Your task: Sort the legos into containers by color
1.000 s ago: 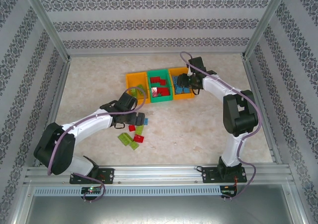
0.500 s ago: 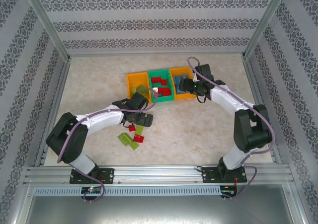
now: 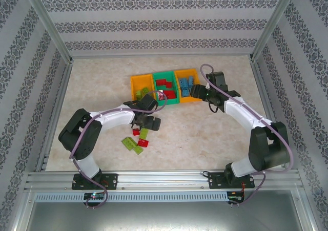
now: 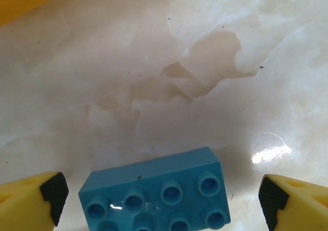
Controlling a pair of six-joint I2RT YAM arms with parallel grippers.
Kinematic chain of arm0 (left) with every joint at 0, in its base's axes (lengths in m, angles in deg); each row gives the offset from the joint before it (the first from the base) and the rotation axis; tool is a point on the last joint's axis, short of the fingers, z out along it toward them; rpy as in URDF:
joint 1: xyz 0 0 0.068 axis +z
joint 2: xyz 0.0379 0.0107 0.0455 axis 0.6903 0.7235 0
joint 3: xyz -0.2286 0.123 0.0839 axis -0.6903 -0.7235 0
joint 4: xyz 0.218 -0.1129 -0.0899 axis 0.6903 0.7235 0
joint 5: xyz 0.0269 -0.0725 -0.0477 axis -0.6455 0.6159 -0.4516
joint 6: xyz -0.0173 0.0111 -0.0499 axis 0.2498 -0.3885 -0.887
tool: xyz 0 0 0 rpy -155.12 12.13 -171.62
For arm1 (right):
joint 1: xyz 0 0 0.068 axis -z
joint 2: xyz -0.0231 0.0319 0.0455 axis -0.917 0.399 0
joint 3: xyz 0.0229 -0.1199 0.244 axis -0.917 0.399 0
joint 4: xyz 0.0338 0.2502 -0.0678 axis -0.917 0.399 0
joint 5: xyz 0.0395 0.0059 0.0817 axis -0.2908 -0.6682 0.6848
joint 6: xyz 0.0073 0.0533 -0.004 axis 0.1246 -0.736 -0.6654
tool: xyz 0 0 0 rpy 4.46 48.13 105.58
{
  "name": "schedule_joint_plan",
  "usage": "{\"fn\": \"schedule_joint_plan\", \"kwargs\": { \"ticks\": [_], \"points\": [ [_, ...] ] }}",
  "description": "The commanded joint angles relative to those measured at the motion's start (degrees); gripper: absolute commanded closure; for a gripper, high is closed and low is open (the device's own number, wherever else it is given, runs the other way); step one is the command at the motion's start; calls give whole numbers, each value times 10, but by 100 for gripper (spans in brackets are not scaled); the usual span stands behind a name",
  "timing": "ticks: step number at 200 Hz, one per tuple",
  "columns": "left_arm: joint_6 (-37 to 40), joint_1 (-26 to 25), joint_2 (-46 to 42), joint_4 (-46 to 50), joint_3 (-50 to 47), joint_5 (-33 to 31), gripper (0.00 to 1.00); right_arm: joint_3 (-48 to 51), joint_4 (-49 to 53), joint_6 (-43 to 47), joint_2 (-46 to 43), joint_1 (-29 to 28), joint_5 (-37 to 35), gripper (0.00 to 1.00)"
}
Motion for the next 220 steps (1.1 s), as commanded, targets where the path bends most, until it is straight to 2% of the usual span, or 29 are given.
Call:
{"fn": "schedule_joint_plan", "kwargs": {
  "ticks": [1, 41, 52, 70, 86, 130, 161, 191, 220],
  "points": [
    [-12, -13, 16, 37, 19, -7, 4, 15, -4, 9, -23, 11, -15, 22],
    [-15, -15, 28, 38, 25, -10, 11, 34, -4, 10, -37, 27, -15, 22],
    [-15, -15, 30, 39, 28, -9, 16, 38, -5, 11, -42, 31, -15, 22],
    [-14, -17, 34, 40, 32, -6, 32, 46, -4, 12, -51, 41, -14, 21],
    [-12, -19, 36, 39, 35, -3, 40, 55, -5, 11, -62, 48, -14, 21],
    [-11, -27, 37, 27, 60, 20, 41, 88, -9, 12, -88, 58, -19, 21],
    [-3, -37, 43, 8, 104, 63, 42, 119, -14, 8, -108, 61, -27, 21],
    [11, -40, 61, -27, 167, 112, 42, 153, -16, 2, -130, 63, -35, 20],
    [25, -40, 104, -46, 259, 121, 41, 195, -29, -11, -151, 63, -30, 20]
  ]
}}
